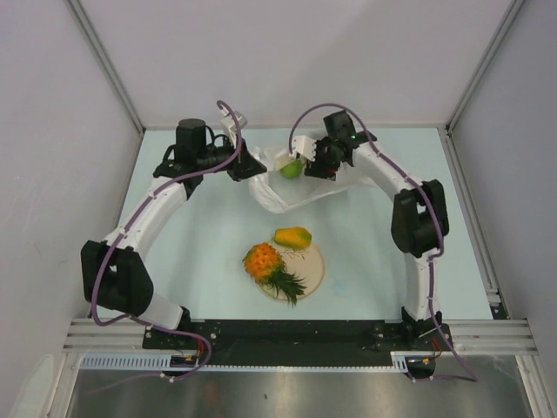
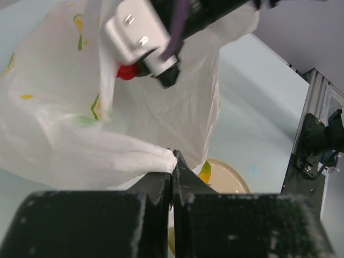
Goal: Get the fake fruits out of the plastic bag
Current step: Take out the fake fruit from the plastic bag, then place the fake fruit on the plate.
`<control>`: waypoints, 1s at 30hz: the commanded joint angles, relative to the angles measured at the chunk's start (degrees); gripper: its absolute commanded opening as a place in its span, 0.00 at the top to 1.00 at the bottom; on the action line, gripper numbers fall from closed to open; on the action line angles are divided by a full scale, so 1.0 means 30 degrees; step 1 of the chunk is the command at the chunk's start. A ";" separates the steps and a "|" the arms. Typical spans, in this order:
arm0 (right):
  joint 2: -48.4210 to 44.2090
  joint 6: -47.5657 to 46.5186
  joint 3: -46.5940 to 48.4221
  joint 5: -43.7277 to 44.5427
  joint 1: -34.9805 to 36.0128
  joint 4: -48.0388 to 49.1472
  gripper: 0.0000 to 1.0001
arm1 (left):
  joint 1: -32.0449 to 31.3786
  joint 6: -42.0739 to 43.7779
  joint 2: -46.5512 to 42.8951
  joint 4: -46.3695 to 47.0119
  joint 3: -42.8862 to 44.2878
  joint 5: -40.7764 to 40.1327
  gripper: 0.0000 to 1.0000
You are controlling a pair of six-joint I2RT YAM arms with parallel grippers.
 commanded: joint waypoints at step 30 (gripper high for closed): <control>-0.8602 1.3631 -0.8959 -0.9003 0.3771 -0.7905 0.48 | -0.0660 -0.0813 -0.0094 0.1144 0.0441 -0.0358 1.00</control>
